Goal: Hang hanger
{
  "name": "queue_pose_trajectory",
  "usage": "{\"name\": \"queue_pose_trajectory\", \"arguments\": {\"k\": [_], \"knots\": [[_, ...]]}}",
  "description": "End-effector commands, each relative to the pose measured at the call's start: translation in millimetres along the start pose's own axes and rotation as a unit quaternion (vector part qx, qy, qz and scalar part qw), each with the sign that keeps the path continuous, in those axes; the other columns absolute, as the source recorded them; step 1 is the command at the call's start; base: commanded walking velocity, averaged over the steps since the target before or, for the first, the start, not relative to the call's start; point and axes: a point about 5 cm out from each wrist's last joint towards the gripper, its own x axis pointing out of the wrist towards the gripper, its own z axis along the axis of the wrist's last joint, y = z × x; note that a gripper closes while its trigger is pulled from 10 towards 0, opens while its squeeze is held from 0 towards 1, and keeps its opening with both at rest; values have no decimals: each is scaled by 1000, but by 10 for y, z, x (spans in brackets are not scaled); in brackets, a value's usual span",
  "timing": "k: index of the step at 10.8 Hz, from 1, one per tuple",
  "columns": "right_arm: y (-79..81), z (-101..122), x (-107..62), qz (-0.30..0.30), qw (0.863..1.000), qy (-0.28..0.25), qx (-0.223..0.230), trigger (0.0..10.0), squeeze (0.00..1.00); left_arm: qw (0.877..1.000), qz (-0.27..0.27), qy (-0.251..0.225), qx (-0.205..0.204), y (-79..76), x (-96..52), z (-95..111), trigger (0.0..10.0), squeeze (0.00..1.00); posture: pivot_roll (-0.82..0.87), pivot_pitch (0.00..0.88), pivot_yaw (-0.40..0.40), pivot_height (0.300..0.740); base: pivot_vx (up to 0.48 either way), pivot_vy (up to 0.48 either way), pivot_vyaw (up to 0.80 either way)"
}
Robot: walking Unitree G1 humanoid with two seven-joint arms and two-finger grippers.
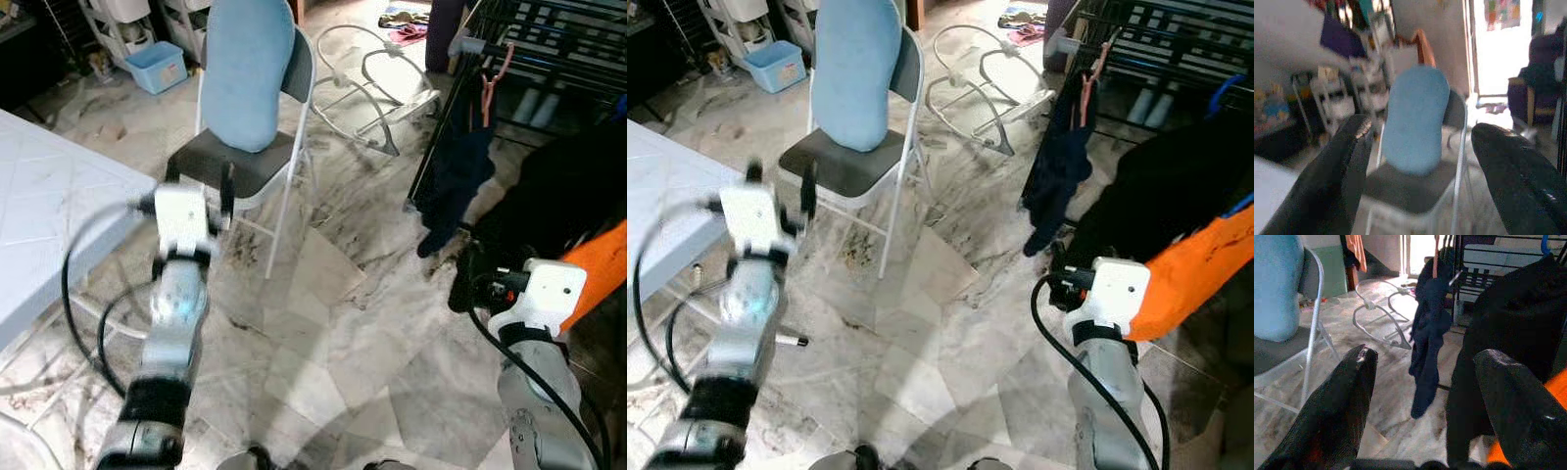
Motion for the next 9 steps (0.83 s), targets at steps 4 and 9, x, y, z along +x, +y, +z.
{"name": "queue_pose_trajectory", "arguments": {"k": [4, 9], "knots": [[47, -163, -168, -5, 1000, 27, -5, 10000, 471, 994, -45, 101, 1, -10, -493, -470, 10000, 1000, -125, 167, 54, 740, 0, 0, 0], [-39, -200, -141, -50, 996, 35, -58, 10000, 1000, 992, -54, 112, -17, -34, -551, -517, 10000, 1000, -117, 164, 48, 740, 0, 0, 0]]}}
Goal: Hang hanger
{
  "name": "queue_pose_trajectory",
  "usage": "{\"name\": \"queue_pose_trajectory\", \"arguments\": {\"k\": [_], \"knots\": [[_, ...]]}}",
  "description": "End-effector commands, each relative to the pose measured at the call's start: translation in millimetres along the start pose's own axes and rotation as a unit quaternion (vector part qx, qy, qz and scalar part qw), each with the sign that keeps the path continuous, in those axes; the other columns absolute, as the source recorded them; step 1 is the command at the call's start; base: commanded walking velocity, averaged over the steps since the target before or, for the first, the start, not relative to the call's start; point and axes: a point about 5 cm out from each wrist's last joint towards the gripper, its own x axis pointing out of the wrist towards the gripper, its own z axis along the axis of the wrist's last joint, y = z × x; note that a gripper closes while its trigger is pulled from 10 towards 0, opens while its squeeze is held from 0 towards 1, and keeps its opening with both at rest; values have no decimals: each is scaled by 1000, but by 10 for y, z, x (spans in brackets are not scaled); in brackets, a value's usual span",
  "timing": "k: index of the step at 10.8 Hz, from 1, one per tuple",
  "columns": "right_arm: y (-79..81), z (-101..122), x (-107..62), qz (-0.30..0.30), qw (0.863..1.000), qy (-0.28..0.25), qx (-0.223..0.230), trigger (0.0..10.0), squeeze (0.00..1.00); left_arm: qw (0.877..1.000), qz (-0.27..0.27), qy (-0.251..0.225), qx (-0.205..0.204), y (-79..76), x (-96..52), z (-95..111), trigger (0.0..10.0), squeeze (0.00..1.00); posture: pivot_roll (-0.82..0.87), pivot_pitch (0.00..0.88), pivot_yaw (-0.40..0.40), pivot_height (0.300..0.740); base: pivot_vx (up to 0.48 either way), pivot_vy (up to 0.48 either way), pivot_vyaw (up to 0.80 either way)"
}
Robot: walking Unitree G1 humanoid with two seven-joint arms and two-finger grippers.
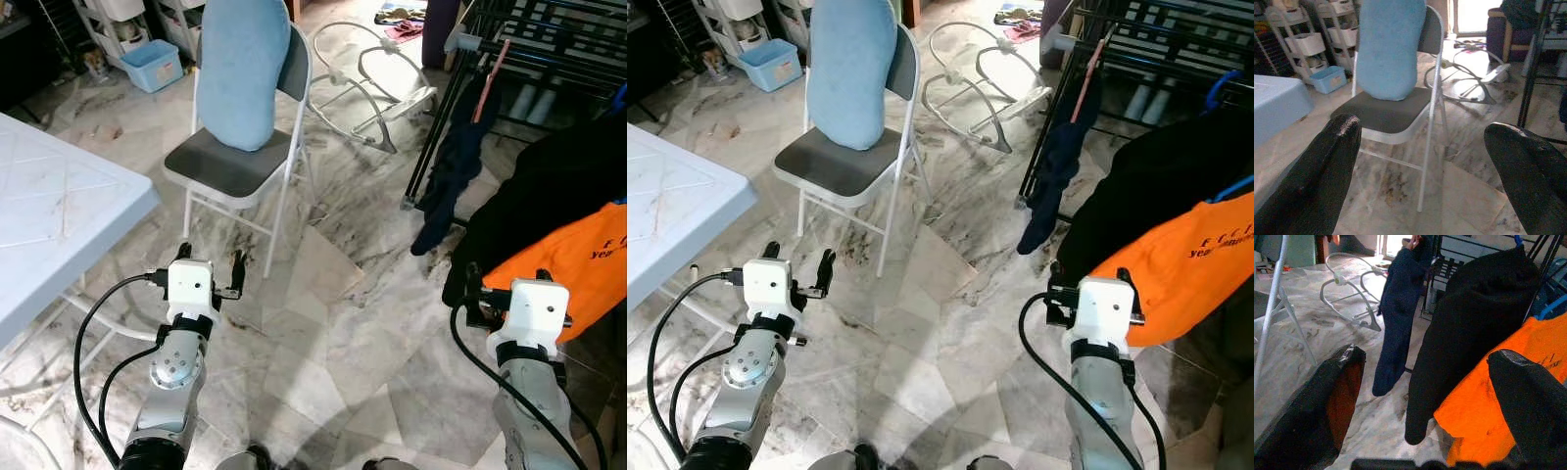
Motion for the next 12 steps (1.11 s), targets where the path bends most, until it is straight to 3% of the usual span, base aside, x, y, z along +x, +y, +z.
{"name": "queue_pose_trajectory", "arguments": {"k": [1, 3, 4, 5, 6, 7, 9, 12], "knots": [[-29, -53, -26, -12, 1000, 13, 6, 10000, 1000, 1000, -4, 7, -3, 8, -5, -25, 10000, 1000, -121, 167, 51, 740, 0, 0, 0], [-9, -73, -33, -13, 998, 24, 52, 10000, 1000, 1000, -11, 22, 2, -43, 7, -51, 10000, 1000, -126, 175, 59, 740, 0, 0, 0], [5, -60, -28, -9, 997, 23, 77, 10000, 0, 999, -33, 26, -3, -95, 11, -57, 10000, 1000, -127, 177, 60, 740, 0, 0, 0], [20, -65, -14, -9, 997, 29, 72, 10000, 0, 998, -61, 24, -15, -168, 19, -41, 10000, 0, -129, 174, 60, 740, 0, 0, 0], [85, -87, 0, 8, 998, 37, 50, 10000, 0, 997, -67, 26, -19, -199, 32, -51, 10000, 0, -129, 170, 59, 740, 0, 0, 0], [184, -92, -19, 38, 994, 40, 97, 10000, 0, 997, -71, 30, -31, -224, 38, -64, 10000, 0, -129, 163, 57, 740, 0, 0, 0], [230, -84, -2, 53, 994, 41, 91, 10000, 0, 996, -73, 34, -37, -241, 54, -77, 10000, 0, -127, 149, 63, 740, 0, 0, 0], [228, -103, 34, 55, 994, 41, 87, 10000, 0, 995, -88, 30, -36, -297, 97, -56, 10000, 0, -125, 143, 73, 740, 319, 0, 0]]}}
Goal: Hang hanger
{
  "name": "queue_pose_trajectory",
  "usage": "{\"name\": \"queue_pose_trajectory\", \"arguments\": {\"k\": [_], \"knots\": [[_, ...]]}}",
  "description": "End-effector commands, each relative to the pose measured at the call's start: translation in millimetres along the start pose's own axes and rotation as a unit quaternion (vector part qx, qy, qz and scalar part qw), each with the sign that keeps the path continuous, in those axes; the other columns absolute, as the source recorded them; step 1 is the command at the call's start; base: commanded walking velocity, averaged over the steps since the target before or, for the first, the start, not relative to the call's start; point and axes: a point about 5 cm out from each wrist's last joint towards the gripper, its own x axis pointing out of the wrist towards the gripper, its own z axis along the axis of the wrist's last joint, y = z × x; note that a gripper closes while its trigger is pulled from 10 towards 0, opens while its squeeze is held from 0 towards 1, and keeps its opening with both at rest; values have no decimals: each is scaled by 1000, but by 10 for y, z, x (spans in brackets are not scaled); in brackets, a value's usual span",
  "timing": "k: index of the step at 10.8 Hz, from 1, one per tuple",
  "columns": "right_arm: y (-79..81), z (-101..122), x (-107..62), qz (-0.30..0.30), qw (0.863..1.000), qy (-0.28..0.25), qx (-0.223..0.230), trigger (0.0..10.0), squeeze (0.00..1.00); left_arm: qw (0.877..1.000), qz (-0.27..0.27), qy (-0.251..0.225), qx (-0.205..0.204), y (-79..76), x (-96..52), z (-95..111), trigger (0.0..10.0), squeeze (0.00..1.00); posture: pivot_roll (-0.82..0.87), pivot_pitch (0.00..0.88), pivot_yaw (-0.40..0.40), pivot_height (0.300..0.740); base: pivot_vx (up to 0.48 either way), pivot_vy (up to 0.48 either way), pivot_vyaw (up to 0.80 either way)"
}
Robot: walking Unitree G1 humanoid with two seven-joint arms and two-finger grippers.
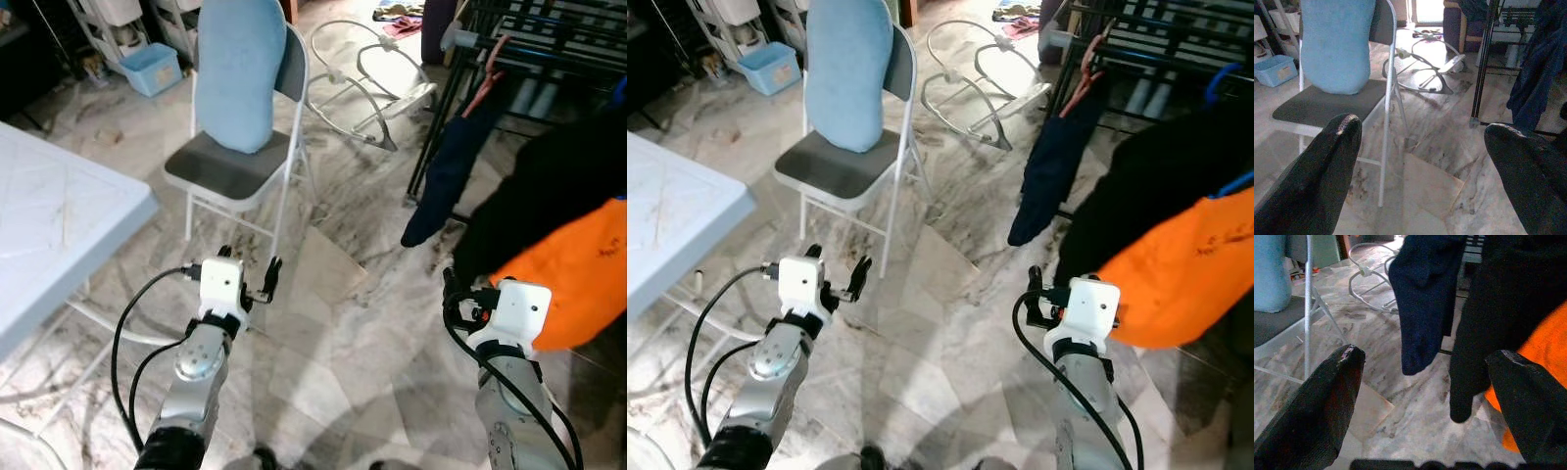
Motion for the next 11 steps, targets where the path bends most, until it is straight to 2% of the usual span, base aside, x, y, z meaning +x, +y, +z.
{"name": "queue_pose_trajectory", "arguments": {"k": [1, 4, 6, 9, 11], "knots": [[27, -5, 13, 6, 1000, 1, 3, 10000, 0, 1000, -2, 10, 2, 30, -15, -40, 10000, 0, -126, 146, 75, 740, 368, 0, 0], [11, -11, 9, -3, 1000, -1, 15, 10000, 0, 1000, -16, 10, 6, -11, 9, -43, 10000, 0, -126, 153, 85, 740, 368, 290, 0], [24, -3, 7, 4, 1000, -4, 15, 10000, 0, 999, -31, 10, 3, -86, 18, -50, 10000, 0, -131, 156, 85, 740, 354, 321, -662], [-27, 15, 23, 3, 1000, -8, 4, 10000, 0, 1000, -28, 13, -1, -98, 32, -66, 10000, 0, -138, 165, 80, 740, 311, 365, 0], [-3, 21, 31, 7, 1000, -11, 1, 10000, 0, 999, -29, 14, 2, -102, 31, -75, 10000, 0, -135, 163, 79, 740, 309, 369, 0]]}}
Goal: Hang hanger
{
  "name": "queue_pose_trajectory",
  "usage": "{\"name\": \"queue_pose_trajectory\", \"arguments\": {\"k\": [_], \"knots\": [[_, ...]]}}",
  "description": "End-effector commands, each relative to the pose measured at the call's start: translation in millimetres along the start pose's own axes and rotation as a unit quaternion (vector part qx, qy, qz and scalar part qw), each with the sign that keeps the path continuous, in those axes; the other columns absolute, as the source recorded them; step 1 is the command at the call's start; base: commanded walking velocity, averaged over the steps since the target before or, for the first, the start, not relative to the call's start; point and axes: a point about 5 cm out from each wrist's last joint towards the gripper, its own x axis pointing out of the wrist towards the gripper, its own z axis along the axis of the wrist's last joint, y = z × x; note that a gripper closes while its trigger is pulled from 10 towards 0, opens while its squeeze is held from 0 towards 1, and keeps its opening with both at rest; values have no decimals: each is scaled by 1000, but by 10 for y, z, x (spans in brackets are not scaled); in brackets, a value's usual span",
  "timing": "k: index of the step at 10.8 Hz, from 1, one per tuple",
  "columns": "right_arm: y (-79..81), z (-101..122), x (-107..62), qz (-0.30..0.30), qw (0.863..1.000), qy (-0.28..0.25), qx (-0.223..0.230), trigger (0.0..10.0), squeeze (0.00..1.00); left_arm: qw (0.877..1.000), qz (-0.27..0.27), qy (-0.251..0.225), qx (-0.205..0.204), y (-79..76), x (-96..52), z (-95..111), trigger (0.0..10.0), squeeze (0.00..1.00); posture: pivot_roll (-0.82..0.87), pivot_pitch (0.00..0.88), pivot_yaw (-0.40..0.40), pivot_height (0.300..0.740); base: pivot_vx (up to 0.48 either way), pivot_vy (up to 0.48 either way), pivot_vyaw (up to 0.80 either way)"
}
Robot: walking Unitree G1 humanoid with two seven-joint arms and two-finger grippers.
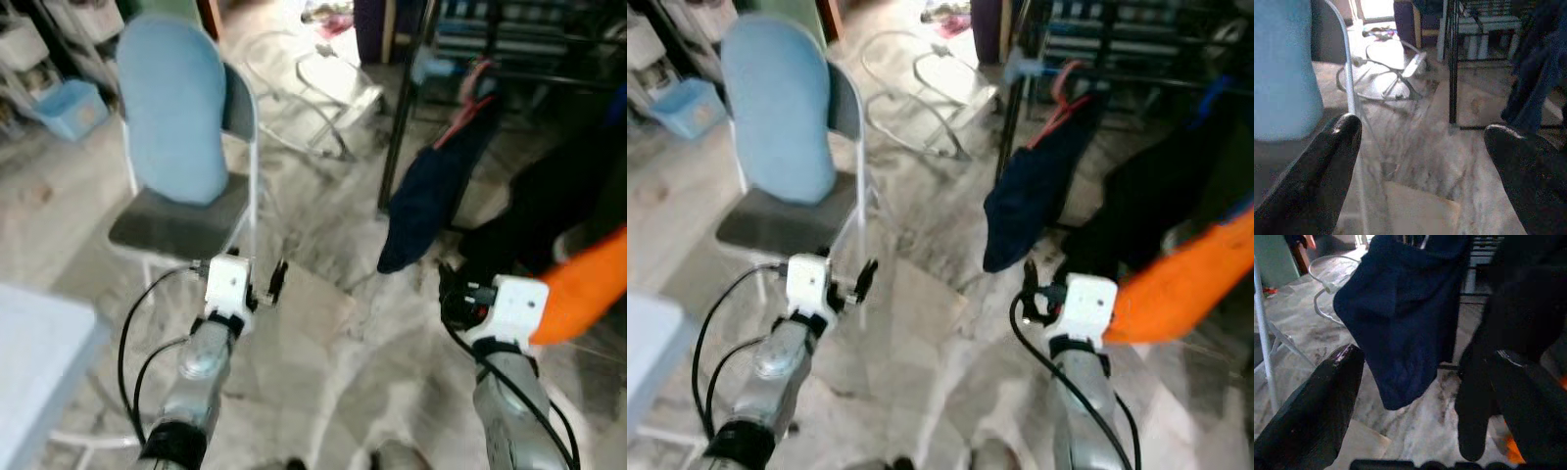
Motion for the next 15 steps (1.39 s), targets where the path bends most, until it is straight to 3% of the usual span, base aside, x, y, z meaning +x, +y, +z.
{"name": "queue_pose_trajectory", "arguments": {"k": [1, 3, 8, 12, 15], "knots": [[-20, -15, -10, -3, 1000, 3, -5, 10000, 0, 1000, -2, 12, 0, -32, -37, -65, 10000, 0, -135, 161, 78, 740, 315, 360, 0], [-30, 12, 6, -10, 1000, -5, -12, 10000, 0, 1000, -9, 11, -2, -69, -19, -66, 10000, 0, -135, 161, 78, 740, 411, 133, 0], [-76, 31, 34, -28, 999, -13, -19, 10000, 0, 999, -23, 6, -29, -139, 10, -58, 10000, 0, -144, 152, 71, 740, 48, 0, 0], [-102, 49, 77, -29, 999, -16, -28, 10000, 0, 999, -33, 4, -32, -171, 0, -75, 10000, 0, -141, 145, 56, 740, 460, 0, -528], [-77, 43, 74, -28, 999, -18, -29, 10000, 0, 999, -41, 7, -35, -194, -13, -96, 10000, 0, -139, 144, 61, 740, 474, 0, 0]]}}
